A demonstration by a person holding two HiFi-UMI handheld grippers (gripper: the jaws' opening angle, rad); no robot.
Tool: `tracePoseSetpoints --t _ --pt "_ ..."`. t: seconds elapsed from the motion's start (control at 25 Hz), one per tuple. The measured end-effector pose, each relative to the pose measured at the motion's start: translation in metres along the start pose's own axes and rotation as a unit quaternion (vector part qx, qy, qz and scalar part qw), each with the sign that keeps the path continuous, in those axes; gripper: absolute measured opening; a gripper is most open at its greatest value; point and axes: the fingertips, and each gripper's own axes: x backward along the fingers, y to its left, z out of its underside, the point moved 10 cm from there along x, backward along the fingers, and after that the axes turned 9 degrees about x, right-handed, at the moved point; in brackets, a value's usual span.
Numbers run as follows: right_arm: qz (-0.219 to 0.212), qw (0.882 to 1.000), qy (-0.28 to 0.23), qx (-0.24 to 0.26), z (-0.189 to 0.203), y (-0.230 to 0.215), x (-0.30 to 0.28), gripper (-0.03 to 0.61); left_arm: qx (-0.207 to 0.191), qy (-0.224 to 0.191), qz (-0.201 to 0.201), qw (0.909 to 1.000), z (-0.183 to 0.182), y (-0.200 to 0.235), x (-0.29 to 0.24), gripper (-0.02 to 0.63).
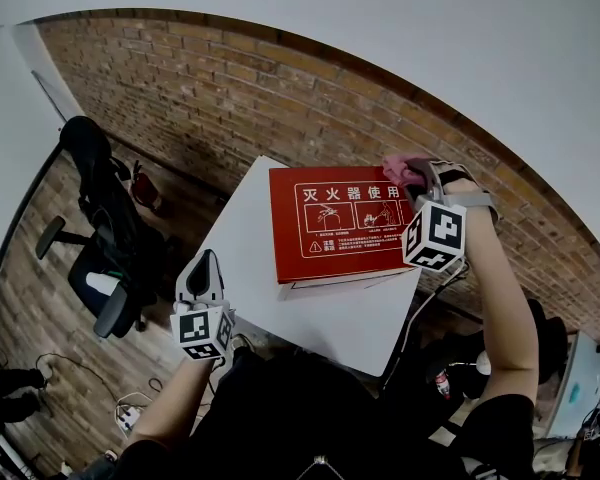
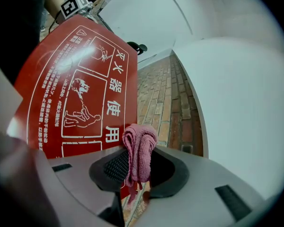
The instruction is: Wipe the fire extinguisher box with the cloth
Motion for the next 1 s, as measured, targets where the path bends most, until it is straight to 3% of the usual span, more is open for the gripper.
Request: tracePoseSetpoints --t 1.0 --pt "-0.002 1.000 -0.009 0.014 -0.069 -0.012 0.003 0.106 0.006 0.000 -0.007 1.0000 -0.009 0.055 0.021 0.029"
